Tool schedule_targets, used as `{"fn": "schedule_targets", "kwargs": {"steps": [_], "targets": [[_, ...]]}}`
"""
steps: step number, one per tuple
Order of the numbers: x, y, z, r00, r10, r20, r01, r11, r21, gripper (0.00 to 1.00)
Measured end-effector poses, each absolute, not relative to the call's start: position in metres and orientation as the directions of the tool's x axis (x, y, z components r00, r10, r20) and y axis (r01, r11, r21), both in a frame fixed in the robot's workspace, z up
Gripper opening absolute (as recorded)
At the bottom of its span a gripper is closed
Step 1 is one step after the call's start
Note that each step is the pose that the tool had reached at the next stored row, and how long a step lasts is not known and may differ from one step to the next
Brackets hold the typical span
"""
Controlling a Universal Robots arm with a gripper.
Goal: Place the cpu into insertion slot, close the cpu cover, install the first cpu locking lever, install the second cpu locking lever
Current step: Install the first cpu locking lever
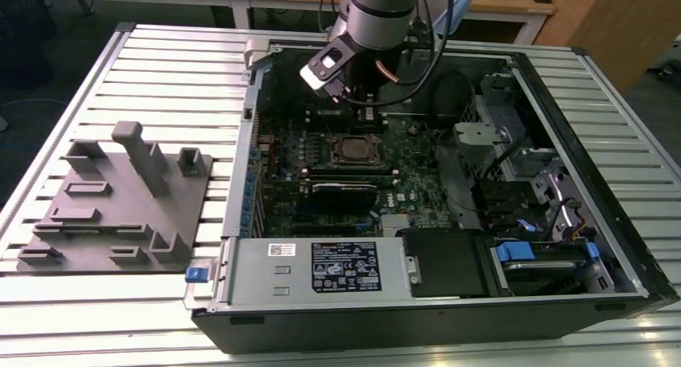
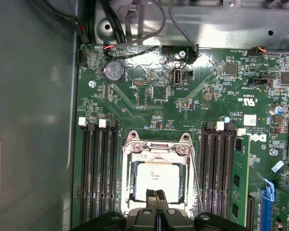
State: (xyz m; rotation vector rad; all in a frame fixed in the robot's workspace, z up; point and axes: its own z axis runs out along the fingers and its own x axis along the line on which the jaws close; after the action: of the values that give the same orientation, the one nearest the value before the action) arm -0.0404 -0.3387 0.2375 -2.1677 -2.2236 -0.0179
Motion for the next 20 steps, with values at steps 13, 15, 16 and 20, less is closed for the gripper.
{"fn": "schedule_targets", "kwargs": {"steps": [13, 15, 16, 20], "targets": [[-0.0404, -0.3387, 0.2414, -0.025, 0.999, 0.034, 1.000, 0.026, -0.017, 0.11], [-0.0404, -0.3387, 0.2421, -0.025, 0.999, 0.034, 1.000, 0.026, -0.017, 0.11], [-0.0404, -0.3387, 0.2426, -0.025, 0.999, 0.034, 1.000, 0.026, -0.017, 0.11], [-0.0404, -0.3387, 0.2450, -0.025, 0.999, 0.034, 1.000, 0.026, -0.017, 0.11]]}}
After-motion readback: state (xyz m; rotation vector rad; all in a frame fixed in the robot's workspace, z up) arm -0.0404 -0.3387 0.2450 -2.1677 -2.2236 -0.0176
